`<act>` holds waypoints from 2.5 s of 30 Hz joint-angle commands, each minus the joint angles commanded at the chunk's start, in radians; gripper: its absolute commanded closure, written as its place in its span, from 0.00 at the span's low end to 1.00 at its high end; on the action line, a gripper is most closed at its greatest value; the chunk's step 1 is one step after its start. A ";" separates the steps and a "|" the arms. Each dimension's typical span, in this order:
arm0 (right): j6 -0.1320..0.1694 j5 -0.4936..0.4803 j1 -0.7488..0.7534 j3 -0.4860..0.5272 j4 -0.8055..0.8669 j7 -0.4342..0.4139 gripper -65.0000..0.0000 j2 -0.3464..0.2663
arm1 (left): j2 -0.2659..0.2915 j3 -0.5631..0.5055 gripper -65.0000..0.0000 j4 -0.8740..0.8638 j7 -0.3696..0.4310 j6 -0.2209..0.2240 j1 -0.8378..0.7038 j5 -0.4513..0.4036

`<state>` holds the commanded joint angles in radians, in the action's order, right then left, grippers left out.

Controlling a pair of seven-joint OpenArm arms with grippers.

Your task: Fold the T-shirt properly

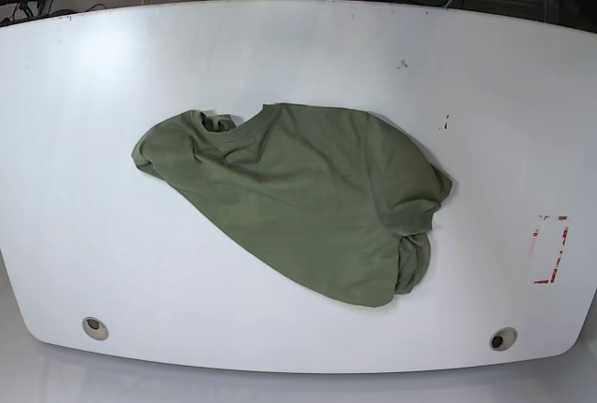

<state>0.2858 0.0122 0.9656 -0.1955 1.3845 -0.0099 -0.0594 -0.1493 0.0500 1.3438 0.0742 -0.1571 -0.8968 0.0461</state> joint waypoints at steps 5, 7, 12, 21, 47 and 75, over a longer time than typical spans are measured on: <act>0.001 -0.001 0.047 -0.004 0.069 0.001 0.91 0.001 | -0.004 0.006 0.61 0.055 0.001 0.000 -0.033 0.002; 0.004 -0.003 0.096 -0.007 0.154 -0.005 0.91 0.004 | -0.020 0.031 0.62 0.148 -0.007 0.002 -0.087 0.010; 0.005 -0.005 0.118 -0.007 0.187 -0.005 0.91 0.004 | -0.024 0.043 0.62 0.195 -0.006 0.002 -0.116 0.010; 0.006 -0.013 0.164 -0.006 0.297 -0.013 0.91 -0.006 | -0.016 0.107 0.62 0.353 -0.036 0.000 -0.217 0.018; 0.001 -0.022 0.246 -0.011 0.487 -0.021 0.92 -0.015 | -0.006 0.256 0.61 0.511 -0.051 0.001 -0.280 0.044; 0.001 -0.012 0.210 -0.012 0.566 -0.021 0.91 0.007 | 0.007 0.267 0.61 0.625 -0.080 0.002 -0.179 0.031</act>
<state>0.2872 0.0001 1.1756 -0.2078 1.9500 -0.0308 -0.0528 -0.1420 0.3172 1.9686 -0.0062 -0.1547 -1.0762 0.0771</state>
